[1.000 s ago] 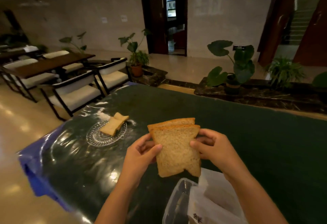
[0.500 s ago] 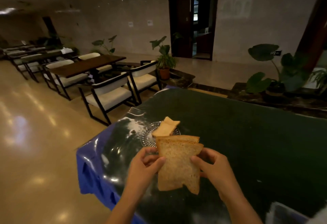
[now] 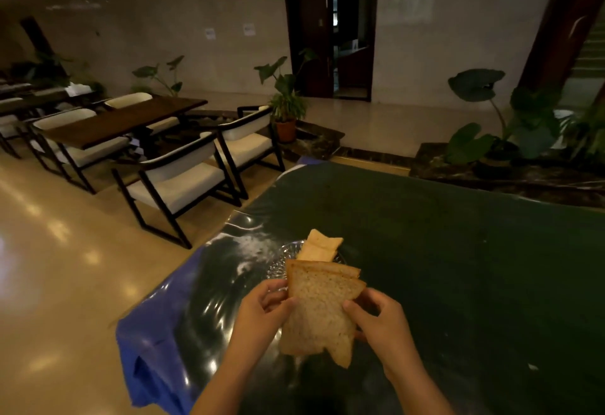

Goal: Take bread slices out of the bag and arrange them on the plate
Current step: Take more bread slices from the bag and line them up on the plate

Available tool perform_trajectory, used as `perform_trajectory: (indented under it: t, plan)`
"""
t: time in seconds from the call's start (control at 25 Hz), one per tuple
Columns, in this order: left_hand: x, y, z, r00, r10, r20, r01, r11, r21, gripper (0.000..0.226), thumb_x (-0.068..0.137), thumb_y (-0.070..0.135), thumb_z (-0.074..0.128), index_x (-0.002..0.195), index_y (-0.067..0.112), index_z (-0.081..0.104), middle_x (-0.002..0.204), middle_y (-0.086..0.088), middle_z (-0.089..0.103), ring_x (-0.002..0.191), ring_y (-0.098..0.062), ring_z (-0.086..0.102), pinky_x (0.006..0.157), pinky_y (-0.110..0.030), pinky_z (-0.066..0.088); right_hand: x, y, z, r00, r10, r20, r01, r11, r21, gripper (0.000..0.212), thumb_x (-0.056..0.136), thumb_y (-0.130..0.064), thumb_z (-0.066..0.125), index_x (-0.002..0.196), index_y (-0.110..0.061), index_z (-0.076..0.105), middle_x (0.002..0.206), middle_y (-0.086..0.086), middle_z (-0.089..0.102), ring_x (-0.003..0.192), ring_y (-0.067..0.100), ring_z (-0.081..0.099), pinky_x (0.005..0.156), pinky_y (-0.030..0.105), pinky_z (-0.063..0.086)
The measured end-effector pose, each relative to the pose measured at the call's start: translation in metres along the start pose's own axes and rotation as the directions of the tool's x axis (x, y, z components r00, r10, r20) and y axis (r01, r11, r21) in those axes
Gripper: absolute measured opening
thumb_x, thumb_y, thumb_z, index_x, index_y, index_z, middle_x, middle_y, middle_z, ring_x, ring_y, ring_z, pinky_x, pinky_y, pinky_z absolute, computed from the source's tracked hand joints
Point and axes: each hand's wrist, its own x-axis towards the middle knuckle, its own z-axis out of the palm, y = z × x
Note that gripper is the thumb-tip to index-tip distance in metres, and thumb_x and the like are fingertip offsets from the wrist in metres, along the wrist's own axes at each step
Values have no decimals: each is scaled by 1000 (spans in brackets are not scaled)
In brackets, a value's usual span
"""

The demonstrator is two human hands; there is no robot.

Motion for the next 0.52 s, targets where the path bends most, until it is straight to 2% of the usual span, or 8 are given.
perform_trajectory:
  t: [0.08, 0.24, 0.36, 0.44, 0.52]
  plan:
    - [36, -6, -4, 999, -33, 14, 33, 999, 30, 23, 78, 9, 68, 97, 22, 65, 91, -2, 73, 84, -14, 70, 61, -21, 55, 33, 8, 13, 999, 34, -30, -34, 999, 4, 21, 79, -17, 67, 86, -36, 62, 95, -8, 66, 91, 13, 63, 85, 47, 55]
    - [98, -22, -10, 995, -95, 34, 93, 993, 71, 25, 79, 9, 67, 101, 21, 66, 96, 0, 73, 89, -14, 69, 76, -33, 56, 86, 22, 37, 991, 106, -77, -107, 994, -13, 19, 80, -16, 66, 84, -34, 62, 93, -6, 67, 89, 13, 63, 85, 44, 54]
    - [143, -43, -9, 987, -146, 60, 139, 985, 103, 26, 79, 8, 67, 101, 21, 67, 96, -1, 73, 90, -16, 68, 81, -39, 56, 123, 42, 54, 974, 166, -154, -172, 985, -23, 19, 79, -17, 67, 77, -36, 62, 87, -10, 68, 84, 9, 63, 74, 32, 54]
    - [175, -69, -8, 985, -154, 81, 142, 980, 140, 30, 77, 3, 68, 105, 15, 67, 93, 0, 72, 88, -15, 67, 77, -32, 55, 147, 63, 67, 956, 193, -222, -208, 977, -44, 20, 79, -18, 67, 73, -36, 62, 82, -12, 68, 79, 8, 64, 63, 22, 49]
    - [204, -89, -7, 981, -159, 114, 138, 976, 171, 32, 76, 0, 69, 105, 11, 66, 92, -1, 71, 87, -15, 66, 70, -23, 51, 165, 81, 79, 931, 230, -283, -252, 967, -42, 20, 78, -19, 68, 69, -36, 62, 78, -13, 68, 74, 4, 63, 60, 21, 48]
